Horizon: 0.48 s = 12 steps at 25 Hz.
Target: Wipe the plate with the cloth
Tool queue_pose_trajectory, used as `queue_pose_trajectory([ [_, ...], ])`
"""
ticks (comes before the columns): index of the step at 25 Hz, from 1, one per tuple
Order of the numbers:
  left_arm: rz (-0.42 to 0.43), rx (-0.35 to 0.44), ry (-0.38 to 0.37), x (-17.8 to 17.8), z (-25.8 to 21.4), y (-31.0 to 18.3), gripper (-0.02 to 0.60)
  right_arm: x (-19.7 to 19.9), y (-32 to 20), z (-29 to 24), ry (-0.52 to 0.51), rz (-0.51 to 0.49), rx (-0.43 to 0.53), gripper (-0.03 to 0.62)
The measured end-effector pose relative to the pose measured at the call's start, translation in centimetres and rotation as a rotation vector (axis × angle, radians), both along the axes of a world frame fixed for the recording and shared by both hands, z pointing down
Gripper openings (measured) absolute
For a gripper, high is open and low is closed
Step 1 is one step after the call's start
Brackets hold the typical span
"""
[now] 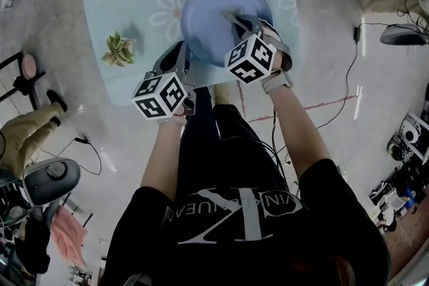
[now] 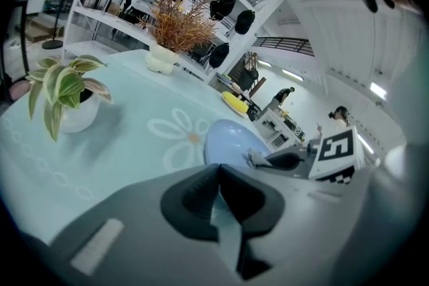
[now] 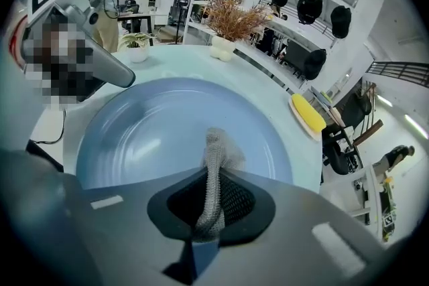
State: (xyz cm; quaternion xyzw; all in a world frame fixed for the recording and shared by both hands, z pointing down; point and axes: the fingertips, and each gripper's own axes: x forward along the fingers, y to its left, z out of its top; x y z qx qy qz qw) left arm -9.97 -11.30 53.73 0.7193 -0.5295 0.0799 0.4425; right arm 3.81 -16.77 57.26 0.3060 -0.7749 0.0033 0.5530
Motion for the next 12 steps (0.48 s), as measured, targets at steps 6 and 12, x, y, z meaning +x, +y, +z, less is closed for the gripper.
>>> queue_pose_trajectory([
  [6, 0.007, 0.013, 0.004, 0.7, -0.5, 1.3, 0.000, 0.9, 1.6, -0.1, 0.002, 0.000, -0.031, 0.031],
  [12, 0.018, 0.025, -0.002, 1.1, -1.3, 2.8, 0.000, 1.4, 3.5, -0.1, -0.141, 0.077, -0.237, 0.032],
])
